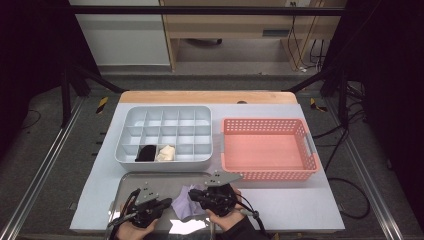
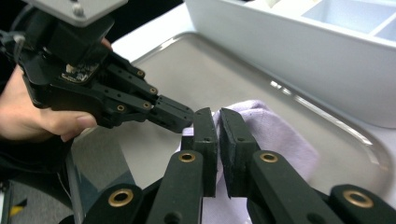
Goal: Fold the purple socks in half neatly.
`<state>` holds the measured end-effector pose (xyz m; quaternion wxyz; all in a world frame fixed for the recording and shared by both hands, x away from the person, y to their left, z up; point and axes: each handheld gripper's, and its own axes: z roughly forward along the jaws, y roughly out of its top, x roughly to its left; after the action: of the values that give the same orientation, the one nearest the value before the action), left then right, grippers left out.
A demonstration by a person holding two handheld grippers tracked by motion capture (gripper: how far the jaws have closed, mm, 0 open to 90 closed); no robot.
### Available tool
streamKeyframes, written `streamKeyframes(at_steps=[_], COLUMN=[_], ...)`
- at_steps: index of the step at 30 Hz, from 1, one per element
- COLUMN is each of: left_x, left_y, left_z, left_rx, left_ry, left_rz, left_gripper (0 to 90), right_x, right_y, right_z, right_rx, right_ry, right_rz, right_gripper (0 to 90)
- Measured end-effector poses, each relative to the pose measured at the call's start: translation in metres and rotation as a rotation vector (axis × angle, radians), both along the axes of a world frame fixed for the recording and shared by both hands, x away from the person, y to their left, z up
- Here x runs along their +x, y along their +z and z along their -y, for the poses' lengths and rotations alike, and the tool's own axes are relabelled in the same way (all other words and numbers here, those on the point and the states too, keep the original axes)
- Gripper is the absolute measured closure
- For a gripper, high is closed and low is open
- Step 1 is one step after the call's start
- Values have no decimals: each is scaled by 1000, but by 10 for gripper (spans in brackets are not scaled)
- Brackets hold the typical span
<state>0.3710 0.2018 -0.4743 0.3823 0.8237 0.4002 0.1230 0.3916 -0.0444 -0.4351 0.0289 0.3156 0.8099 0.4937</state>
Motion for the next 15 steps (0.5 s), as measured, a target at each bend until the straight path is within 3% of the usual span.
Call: streamKeyframes(at_steps=[11,15], left_x=[0,0], left_y=[-1,0], left_z=[1,0], left_rx=[0,-5], left_ry=[0,0], left_rz=[-3,-1], left_gripper=[894,894], right_x=[4,7], right_y=[-22,-33], right_z=[-39,-48], right_rx=[-113,-161], right_ry=[55,60], right_rz=[-21,-48], right_gripper=[853,844])
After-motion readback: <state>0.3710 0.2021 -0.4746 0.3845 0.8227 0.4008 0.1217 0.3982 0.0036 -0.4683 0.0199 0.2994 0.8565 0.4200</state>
